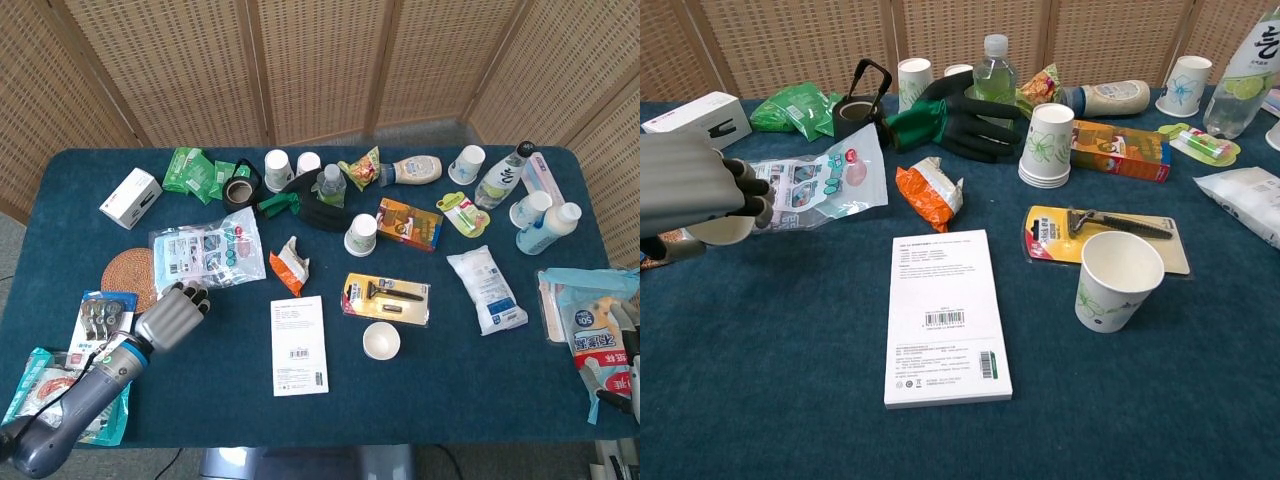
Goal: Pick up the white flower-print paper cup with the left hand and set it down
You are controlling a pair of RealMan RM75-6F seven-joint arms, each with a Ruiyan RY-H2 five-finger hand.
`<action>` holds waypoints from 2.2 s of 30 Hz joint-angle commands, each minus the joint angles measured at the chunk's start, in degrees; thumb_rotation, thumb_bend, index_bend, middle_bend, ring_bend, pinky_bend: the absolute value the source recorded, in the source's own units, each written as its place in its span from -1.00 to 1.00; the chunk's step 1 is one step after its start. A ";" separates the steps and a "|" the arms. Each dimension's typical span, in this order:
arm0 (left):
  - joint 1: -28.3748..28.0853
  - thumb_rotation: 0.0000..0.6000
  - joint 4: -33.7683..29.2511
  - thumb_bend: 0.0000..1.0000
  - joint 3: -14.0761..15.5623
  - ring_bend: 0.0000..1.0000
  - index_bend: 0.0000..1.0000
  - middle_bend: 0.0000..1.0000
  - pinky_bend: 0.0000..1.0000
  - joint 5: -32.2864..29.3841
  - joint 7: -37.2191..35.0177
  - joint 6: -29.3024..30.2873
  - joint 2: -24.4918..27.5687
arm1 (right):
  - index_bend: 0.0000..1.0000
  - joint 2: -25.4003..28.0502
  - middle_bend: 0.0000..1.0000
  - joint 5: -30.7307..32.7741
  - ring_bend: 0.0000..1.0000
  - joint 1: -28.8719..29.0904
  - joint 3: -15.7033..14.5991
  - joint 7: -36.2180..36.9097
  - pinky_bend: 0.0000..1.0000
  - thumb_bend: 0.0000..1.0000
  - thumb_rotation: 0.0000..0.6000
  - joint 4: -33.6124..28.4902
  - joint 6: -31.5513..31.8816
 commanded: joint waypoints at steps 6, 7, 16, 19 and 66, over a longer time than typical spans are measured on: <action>-5.24 1.00 -3.66 -0.17 0.33 -0.86 -0.87 -0.90 -0.31 -16.18 12.56 0.11 -5.41 | -1.00 -0.15 -1.00 -0.02 -1.00 -0.49 0.01 1.02 -1.00 -0.33 0.70 0.67 0.61; -5.49 1.00 -4.14 -0.17 0.16 -0.95 -0.96 -0.96 -0.42 -16.32 12.48 1.20 -5.70 | -1.00 -0.15 -1.00 -0.03 -1.00 -0.59 -0.02 1.17 -1.00 -0.33 0.71 0.76 0.72; -4.74 1.00 -7.90 -0.18 -0.30 -1.00 -1.00 -1.00 -0.73 -13.60 1.88 5.28 -1.49 | -1.00 -0.19 -1.00 0.01 -1.00 -0.77 -0.04 1.62 -1.00 -0.33 0.70 0.98 0.62; -2.73 1.00 -8.32 -0.18 -0.61 -1.00 -1.00 -1.00 -0.73 -10.27 -9.86 4.87 1.78 | -1.00 -0.22 -1.00 0.02 -1.00 -0.59 0.01 1.32 -1.00 -0.34 0.70 0.83 0.30; -1.75 1.00 15.76 -0.18 -0.97 -1.00 -0.82 -0.98 -0.58 -1.12 -51.54 -6.49 -3.07 | -1.00 0.10 -1.00 0.93 -1.00 -1.44 -0.09 -0.83 -1.00 -0.33 0.70 -1.57 0.66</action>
